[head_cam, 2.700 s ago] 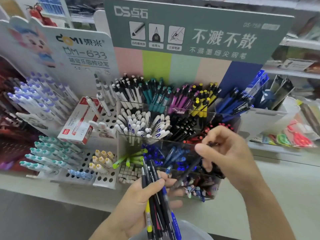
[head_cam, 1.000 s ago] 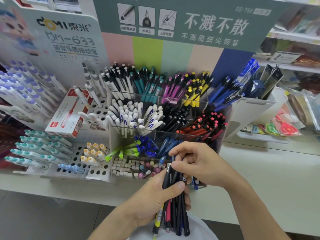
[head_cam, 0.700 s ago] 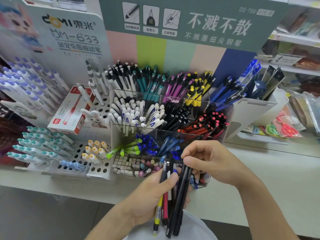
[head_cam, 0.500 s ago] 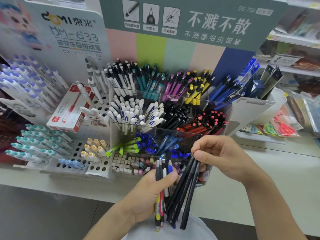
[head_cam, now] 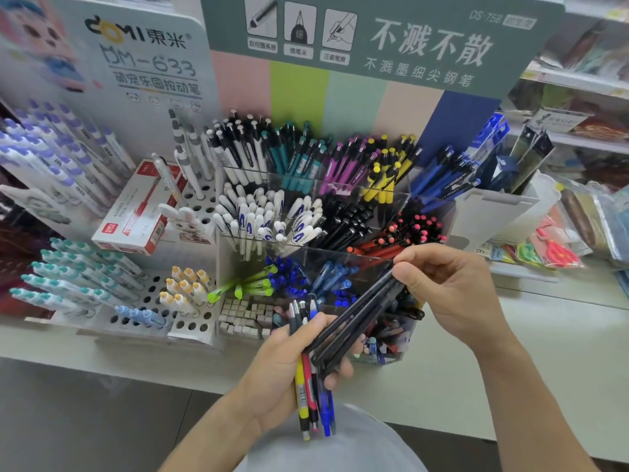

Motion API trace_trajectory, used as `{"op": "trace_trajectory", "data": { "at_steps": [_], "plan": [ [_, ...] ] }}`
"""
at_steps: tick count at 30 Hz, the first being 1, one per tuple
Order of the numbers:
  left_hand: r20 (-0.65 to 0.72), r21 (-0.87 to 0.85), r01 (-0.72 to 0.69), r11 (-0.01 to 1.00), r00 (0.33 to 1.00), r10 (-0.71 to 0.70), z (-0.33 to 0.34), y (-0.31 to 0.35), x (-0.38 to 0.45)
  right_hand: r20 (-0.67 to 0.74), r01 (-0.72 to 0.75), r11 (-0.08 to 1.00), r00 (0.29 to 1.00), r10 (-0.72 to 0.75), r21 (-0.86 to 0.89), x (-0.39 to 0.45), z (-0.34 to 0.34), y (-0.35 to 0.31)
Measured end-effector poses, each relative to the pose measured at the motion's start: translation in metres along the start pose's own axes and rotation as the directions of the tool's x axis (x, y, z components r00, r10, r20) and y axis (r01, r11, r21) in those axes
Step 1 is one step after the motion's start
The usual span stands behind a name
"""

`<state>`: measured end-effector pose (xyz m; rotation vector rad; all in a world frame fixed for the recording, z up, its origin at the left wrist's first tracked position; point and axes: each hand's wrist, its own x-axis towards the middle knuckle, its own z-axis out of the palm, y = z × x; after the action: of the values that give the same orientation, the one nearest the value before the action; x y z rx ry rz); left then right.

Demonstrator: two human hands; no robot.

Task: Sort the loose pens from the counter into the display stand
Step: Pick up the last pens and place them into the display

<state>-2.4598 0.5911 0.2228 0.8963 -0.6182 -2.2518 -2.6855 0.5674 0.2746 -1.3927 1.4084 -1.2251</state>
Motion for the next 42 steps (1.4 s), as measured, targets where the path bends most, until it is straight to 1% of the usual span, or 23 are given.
{"op": "trace_trajectory", "data": {
  "at_steps": [3, 7, 12, 15, 17, 19, 21, 23, 26, 29, 32, 34, 38, 40, 42],
  "plan": [
    [-0.033, -0.005, 0.018, 1.000, 0.999, -0.018, 0.000, -0.002, 0.003, -0.042, -0.030, 0.999, 0.999, 0.031, 0.019, 0.000, 0.006, 0.003],
    [-0.189, -0.057, 0.010, 0.998, 0.982, -0.020, -0.001, -0.002, 0.006, -0.067, -0.062, 0.995, 0.995, 0.067, 0.081, -0.001, 0.006, 0.004],
    [-0.284, -0.237, -0.048, 0.970, 0.958, -0.022, -0.008, 0.002, 0.007, -0.123, -0.072, 0.985, 0.988, 0.091, 0.154, 0.000, 0.001, -0.002],
    [-0.303, -0.282, -0.104, 0.954, 0.953, 0.014, -0.011, 0.006, 0.005, -0.172, -0.065, 0.975, 0.980, 0.103, 0.214, 0.001, -0.001, -0.006],
    [-0.302, -0.254, -0.134, 0.958, 0.952, 0.053, -0.012, 0.010, 0.002, -0.199, -0.073, 0.957, 0.971, 0.133, 0.281, 0.001, 0.001, -0.007],
    [-0.294, -0.176, -0.157, 0.972, 0.951, 0.100, -0.014, 0.013, -0.001, -0.236, -0.098, 0.924, 0.952, 0.195, 0.368, 0.001, 0.008, -0.007],
    [-0.299, -0.088, -0.198, 0.976, 0.940, 0.164, -0.013, 0.015, -0.003, -0.280, -0.132, 0.863, 0.913, 0.298, 0.488, 0.000, 0.022, -0.004],
    [-0.340, -0.032, -0.277, 0.960, 0.907, 0.250, -0.006, 0.019, -0.001, -0.312, -0.150, 0.795, 0.865, 0.394, 0.587, -0.003, 0.040, -0.002],
    [-0.399, 0.013, -0.362, 0.932, 0.853, 0.337, 0.007, 0.029, 0.001, -0.333, -0.163, 0.759, 0.827, 0.453, 0.630, -0.009, 0.067, -0.003],
    [-0.409, 0.141, -0.389, 0.910, 0.815, 0.412, 0.014, 0.039, 0.004, -0.346, -0.153, 0.771, 0.828, 0.442, 0.618, -0.016, 0.085, -0.008],
    [-0.445, 0.252, -0.394, 0.884, 0.764, 0.467, 0.019, 0.044, 0.006, -0.332, -0.150, 0.806, 0.856, 0.396, 0.573, -0.024, 0.095, -0.012],
    [-0.443, 0.273, -0.401, 0.874, 0.755, 0.484, 0.024, 0.047, 0.006, -0.287, -0.176, 0.814, 0.877, 0.385, 0.553, -0.029, 0.100, -0.014],
    [-0.436, 0.150, -0.445, 0.883, 0.772, 0.463, 0.024, 0.049, 0.006, -0.173, -0.226, 0.784, 0.905, 0.389, 0.579, -0.038, 0.106, -0.015],
    [-0.426, 0.140, -0.445, 0.885, 0.779, 0.459, 0.022, 0.049, 0.006, -0.119, -0.255, 0.783, 0.916, 0.384, 0.568, -0.041, 0.106, -0.015],
    [-0.405, 0.168, -0.432, 0.886, 0.789, 0.462, 0.020, 0.049, 0.005, -0.073, -0.275, 0.787, 0.925, 0.374, 0.553, -0.042, 0.104, -0.017]
  ]
}}
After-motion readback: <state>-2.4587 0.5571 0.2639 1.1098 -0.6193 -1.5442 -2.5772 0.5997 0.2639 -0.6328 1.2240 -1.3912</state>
